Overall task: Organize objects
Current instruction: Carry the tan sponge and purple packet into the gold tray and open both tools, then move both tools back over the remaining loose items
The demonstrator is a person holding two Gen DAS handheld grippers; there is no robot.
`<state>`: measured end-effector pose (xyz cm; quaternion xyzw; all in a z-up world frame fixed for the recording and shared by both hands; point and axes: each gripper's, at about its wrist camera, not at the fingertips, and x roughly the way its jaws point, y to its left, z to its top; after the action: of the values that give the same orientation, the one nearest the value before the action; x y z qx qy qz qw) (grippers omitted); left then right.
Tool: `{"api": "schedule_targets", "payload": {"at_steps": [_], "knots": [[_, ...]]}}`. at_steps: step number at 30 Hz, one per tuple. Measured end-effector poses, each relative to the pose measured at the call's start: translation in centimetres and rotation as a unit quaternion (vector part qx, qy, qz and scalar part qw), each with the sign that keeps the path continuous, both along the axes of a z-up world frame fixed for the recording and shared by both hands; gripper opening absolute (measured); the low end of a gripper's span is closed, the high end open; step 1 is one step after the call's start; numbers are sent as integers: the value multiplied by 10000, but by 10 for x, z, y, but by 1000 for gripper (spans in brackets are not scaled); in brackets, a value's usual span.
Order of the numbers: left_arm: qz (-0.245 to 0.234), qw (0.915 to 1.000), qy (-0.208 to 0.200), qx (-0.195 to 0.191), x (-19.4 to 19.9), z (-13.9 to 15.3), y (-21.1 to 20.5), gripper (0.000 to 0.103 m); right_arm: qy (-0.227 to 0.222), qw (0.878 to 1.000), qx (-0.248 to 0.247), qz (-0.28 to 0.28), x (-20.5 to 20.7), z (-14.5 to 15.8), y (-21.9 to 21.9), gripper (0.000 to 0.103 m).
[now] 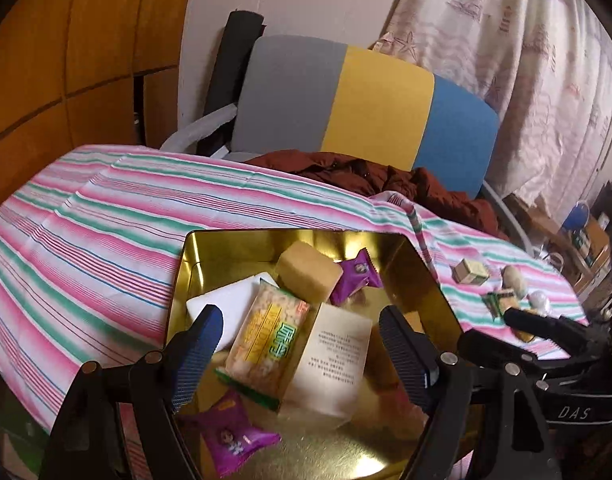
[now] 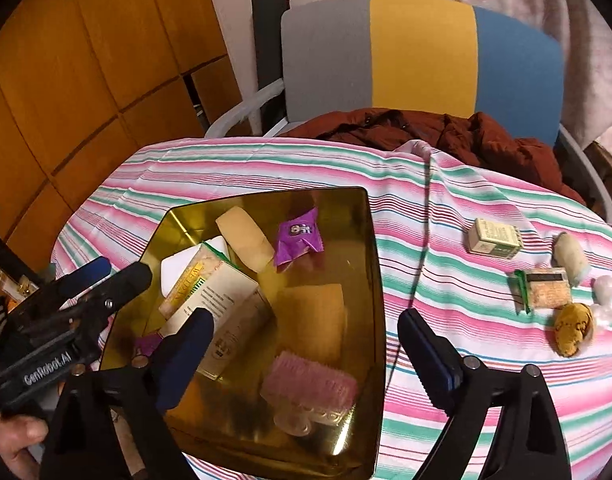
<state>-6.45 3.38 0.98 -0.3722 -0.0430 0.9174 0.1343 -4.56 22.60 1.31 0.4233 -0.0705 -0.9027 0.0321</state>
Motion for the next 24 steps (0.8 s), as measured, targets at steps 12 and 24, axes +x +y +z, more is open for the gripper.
{"api": "schedule_targets", "payload": {"at_steps": [12, 24], "knots": [[-192, 9984, 200, -491, 22, 1, 17, 82, 304, 9980, 498, -235, 24, 3, 0, 103], [-472, 9951, 388, -771, 33, 7, 36, 82, 283, 9953, 675, -628, 38, 0, 42, 103]]}}
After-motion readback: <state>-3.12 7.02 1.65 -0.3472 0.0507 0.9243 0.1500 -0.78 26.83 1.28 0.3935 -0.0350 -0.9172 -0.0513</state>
